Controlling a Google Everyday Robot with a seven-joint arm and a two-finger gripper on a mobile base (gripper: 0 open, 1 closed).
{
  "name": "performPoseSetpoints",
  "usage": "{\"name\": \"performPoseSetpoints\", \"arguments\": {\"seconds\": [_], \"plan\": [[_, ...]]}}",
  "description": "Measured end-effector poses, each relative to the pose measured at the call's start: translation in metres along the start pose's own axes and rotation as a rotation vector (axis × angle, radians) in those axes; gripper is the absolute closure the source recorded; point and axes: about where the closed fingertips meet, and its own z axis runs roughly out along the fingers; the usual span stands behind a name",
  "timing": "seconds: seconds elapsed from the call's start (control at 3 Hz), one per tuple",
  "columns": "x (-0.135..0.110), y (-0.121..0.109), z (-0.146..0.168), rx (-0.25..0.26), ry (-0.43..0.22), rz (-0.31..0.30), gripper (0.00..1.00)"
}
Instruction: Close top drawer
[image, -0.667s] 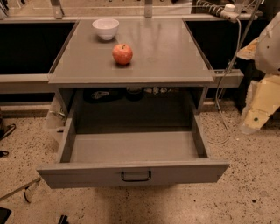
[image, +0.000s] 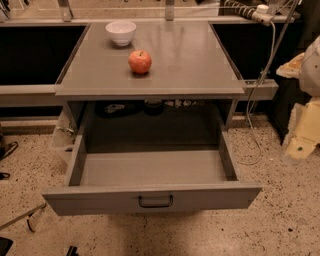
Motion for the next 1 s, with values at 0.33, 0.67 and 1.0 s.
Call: {"name": "performPoseSetpoints", "arguments": {"seconds": [0.33, 0.67, 1.0], "plan": [[0.005, 0.017, 0.020, -0.039, -0.012, -0.012, 0.00], [0.012, 0.038, 0.042, -0.066, -0.033, -0.005, 0.00], [0.016, 0.067, 0.074, -0.118, -0.061, 0.000, 0.00]]}}
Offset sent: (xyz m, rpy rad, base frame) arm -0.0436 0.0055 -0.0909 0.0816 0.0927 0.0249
